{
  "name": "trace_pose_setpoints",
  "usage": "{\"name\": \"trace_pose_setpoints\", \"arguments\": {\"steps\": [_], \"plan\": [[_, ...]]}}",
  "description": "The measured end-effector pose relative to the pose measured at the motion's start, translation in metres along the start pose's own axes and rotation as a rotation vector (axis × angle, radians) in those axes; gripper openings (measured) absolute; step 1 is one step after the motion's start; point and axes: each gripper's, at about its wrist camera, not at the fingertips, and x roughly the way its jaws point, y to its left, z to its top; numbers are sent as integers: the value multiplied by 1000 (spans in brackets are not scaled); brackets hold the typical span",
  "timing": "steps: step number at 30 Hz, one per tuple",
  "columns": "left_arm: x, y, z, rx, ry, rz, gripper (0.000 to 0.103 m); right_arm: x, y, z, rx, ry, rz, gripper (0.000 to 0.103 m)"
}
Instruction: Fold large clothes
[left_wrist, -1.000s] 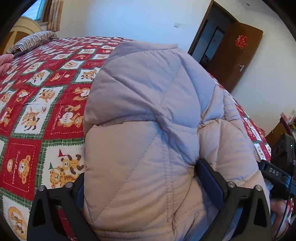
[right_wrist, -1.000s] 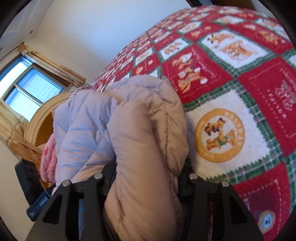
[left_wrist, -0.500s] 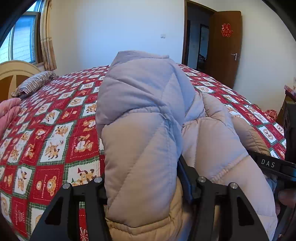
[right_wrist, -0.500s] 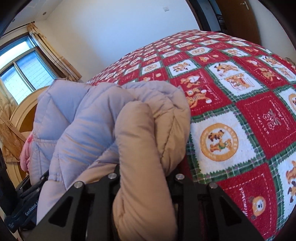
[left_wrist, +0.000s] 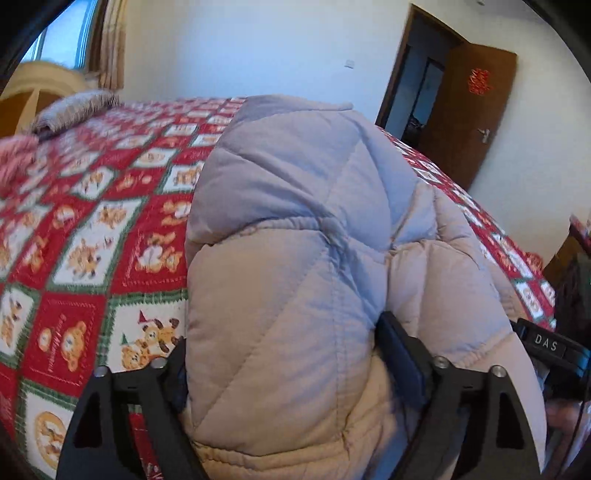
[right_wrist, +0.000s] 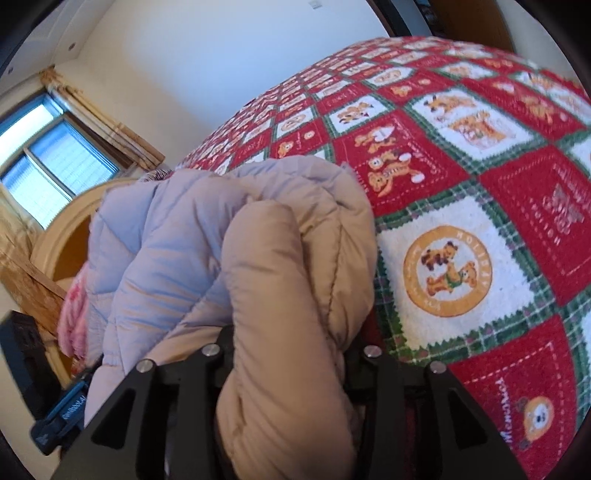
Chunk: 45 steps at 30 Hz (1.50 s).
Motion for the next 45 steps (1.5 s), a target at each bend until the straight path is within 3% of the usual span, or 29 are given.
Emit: {"name": "trace_pose_setpoints", "arguments": {"steps": [5, 12, 21, 27, 35, 45], "plan": [[3, 6, -1, -23, 10, -55, 88, 2, -12, 2, 58, 15, 75, 45], [-10, -11, -3, 65, -30, 10, 67, -2, 1, 0, -16, -4, 14, 37], [-33, -25, -2, 133, -80, 52, 50, -14, 23, -7, -112, -56, -72, 28], [-62, -21, -1, 136, -100, 44, 45, -29, 43, -17, -143, -81, -62, 27], [-116, 5, -4, 114, -139, 68, 44, -48, 86, -33, -194, -90, 19, 26], [-158, 56, 0, 62, -185, 122, 42, -32, 157, -43, -303, -56, 109, 26]]}}
